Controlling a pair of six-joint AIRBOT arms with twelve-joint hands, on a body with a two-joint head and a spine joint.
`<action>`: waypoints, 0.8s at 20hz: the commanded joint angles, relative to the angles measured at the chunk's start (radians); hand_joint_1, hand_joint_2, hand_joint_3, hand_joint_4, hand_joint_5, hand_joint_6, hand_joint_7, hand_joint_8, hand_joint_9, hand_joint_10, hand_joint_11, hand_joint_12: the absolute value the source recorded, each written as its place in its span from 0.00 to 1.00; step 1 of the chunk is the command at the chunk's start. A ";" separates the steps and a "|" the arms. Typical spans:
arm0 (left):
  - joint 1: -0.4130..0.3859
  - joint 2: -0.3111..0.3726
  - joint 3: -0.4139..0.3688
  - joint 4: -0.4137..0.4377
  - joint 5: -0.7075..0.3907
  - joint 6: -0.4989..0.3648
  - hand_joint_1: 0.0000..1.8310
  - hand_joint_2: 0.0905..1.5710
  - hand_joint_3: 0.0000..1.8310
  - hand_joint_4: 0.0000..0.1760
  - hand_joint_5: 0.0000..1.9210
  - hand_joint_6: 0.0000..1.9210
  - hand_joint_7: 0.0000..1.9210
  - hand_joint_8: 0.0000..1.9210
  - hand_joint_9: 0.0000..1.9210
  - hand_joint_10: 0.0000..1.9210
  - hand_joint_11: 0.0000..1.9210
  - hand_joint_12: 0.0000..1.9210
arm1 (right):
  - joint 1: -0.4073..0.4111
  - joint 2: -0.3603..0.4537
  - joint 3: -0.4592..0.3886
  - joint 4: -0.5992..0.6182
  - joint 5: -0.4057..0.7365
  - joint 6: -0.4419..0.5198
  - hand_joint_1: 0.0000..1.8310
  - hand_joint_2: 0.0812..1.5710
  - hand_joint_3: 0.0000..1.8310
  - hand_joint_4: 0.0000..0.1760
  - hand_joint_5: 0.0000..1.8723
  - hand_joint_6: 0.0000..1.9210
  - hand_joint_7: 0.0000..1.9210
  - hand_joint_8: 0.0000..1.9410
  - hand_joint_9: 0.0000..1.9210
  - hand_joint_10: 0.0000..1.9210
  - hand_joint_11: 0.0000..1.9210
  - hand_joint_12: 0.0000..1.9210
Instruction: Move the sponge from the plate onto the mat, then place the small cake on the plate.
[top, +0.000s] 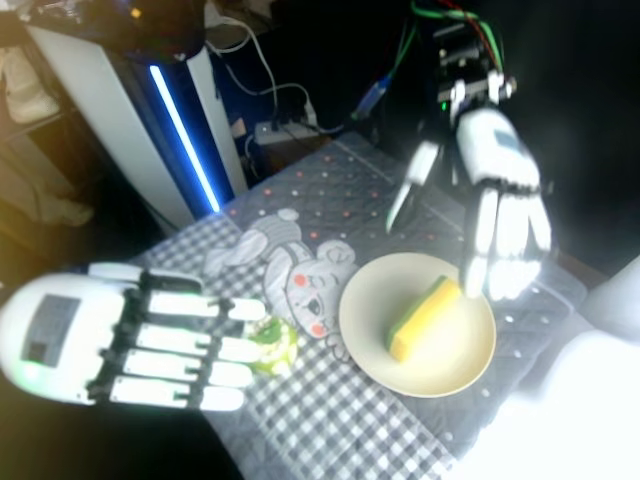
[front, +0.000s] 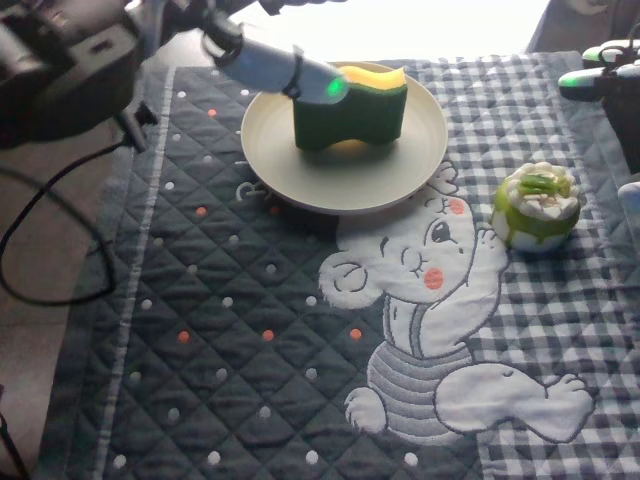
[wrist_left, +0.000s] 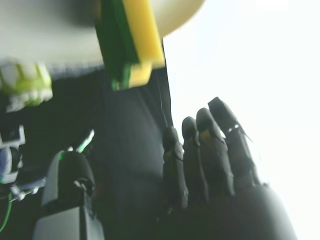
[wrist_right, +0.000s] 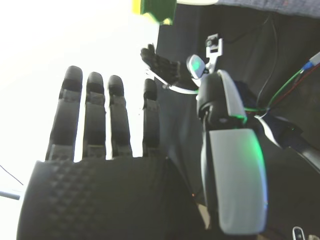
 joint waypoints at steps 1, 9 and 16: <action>-0.019 -0.013 0.008 -0.004 -0.083 -0.005 0.38 0.54 0.01 0.56 0.25 0.00 0.22 0.00 0.23 0.00 0.11 0.48 | 0.010 -0.002 0.007 0.030 0.111 0.010 0.37 0.70 0.00 0.71 0.23 0.01 0.15 0.00 0.16 0.01 0.16 0.06; -0.031 -0.158 0.152 0.107 0.082 -0.004 0.50 0.59 0.00 0.15 0.36 0.00 0.38 0.00 0.39 0.01 0.19 0.42 | 0.010 -0.018 0.024 0.017 0.111 0.025 0.34 0.69 0.00 0.79 0.24 0.00 0.17 0.00 0.16 0.00 0.16 0.04; -0.017 -0.190 0.191 0.141 0.137 -0.004 0.68 0.72 0.00 0.00 0.52 0.34 0.44 0.75 0.49 0.43 0.33 0.77 | 0.010 -0.023 0.027 0.013 0.111 0.029 0.34 0.69 0.00 0.82 0.26 0.00 0.17 0.00 0.18 0.00 0.18 0.04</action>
